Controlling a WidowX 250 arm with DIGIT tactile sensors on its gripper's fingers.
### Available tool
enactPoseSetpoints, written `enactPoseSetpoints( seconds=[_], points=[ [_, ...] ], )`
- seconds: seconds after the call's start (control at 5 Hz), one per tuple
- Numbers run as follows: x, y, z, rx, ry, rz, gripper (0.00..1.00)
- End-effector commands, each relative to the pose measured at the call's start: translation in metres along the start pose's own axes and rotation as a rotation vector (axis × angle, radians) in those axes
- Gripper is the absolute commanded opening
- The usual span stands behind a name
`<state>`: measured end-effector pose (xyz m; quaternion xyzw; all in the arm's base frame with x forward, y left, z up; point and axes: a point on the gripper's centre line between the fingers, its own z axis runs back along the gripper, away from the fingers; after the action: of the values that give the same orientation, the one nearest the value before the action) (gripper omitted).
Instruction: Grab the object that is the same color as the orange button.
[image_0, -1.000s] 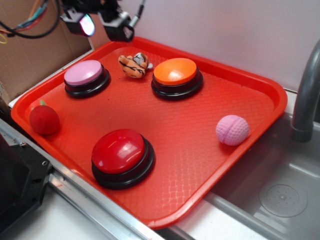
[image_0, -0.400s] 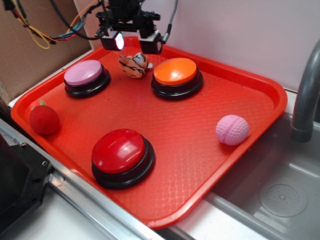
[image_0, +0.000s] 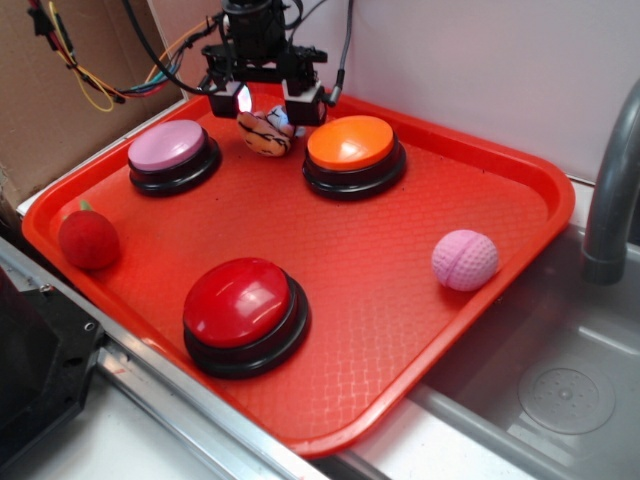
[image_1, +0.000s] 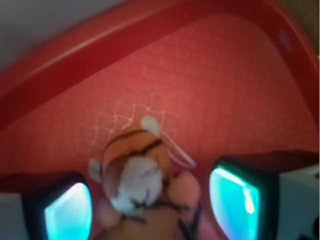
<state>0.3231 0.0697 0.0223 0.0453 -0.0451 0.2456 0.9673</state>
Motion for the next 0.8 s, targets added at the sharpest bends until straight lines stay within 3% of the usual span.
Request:
enactPoseSetpoints(
  seconds=[0.0, 0.2, 0.4, 0.6],
  points=[
    [0.015, 0.013, 0.004, -0.012, -0.05, 0.042, 1.0],
    [0.016, 0.014, 0.008, -0.014, -0.059, 0.015, 0.15],
    [0.014, 0.014, 0.026, -0.024, -0.087, -0.006, 0.0],
    [0.005, 0.005, 0.054, -0.001, -0.115, -0.055, 0.0]
  ],
)
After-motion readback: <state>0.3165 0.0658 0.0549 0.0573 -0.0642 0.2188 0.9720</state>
